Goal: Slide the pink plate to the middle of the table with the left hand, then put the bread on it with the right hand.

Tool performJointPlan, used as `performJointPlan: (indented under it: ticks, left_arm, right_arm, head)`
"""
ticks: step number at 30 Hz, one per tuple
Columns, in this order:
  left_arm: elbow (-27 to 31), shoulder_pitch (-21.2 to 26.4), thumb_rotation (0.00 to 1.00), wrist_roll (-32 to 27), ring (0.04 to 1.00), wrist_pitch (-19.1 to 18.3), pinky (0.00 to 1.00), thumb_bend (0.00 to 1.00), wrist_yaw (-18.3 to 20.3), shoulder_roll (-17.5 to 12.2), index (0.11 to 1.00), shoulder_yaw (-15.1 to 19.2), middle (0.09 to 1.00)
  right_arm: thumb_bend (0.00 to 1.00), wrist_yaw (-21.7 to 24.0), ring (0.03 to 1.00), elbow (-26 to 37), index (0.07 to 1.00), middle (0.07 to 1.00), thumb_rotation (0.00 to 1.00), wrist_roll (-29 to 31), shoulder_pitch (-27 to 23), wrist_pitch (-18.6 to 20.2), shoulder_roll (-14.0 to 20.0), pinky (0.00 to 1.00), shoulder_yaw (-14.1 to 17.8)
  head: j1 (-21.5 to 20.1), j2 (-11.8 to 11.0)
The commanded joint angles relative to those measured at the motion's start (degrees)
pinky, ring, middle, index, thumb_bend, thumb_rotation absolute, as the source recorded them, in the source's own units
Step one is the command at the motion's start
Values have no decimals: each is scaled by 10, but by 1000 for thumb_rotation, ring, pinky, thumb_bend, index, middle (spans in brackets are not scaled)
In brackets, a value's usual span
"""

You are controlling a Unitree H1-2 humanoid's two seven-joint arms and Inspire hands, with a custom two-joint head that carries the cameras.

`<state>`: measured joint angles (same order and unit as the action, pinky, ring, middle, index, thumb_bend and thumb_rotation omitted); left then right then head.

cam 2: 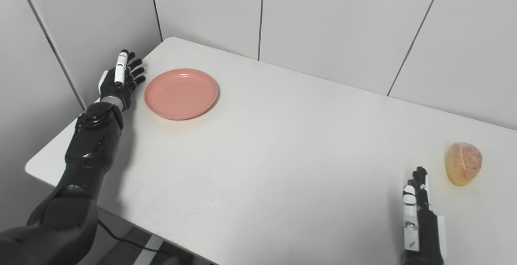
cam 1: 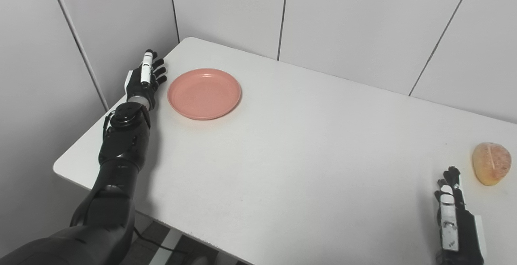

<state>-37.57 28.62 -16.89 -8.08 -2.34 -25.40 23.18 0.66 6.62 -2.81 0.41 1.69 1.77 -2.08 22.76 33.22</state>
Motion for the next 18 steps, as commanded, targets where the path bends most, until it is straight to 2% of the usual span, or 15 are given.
performJointPlan:
  ticks: [1,5,9,13,18]
  left_arm:
    - [0,17,1000,-4,885,-12,877,333,18,18,883,-17,880]
    - [-2,18,1000,-5,892,-12,894,322,25,27,890,-27,887]
    - [10,17,1000,-14,884,-28,841,320,22,38,884,-29,888]
    - [14,17,1000,-13,886,-31,898,320,31,43,886,-42,886]
    - [15,15,1000,-7,882,-24,884,310,42,50,886,-60,886]
  right_arm:
    - [125,2,1000,10,996,999,1000,4,-12,-11,-2,1000,1]
    - [122,2,1000,2,999,1000,1000,8,-12,-24,-2,1000,1]
    - [134,0,999,2,991,996,1000,3,-13,-22,-3,1000,-1]
    - [135,-2,996,7,984,991,1000,-4,-13,-11,-3,1000,-3]
    - [137,-3,988,9,975,981,1000,-7,-12,-13,-5,991,-4]
  head:
    - [-1,0]
    - [-3,2]
    - [-6,4]
    - [-8,5]
    - [-13,7]
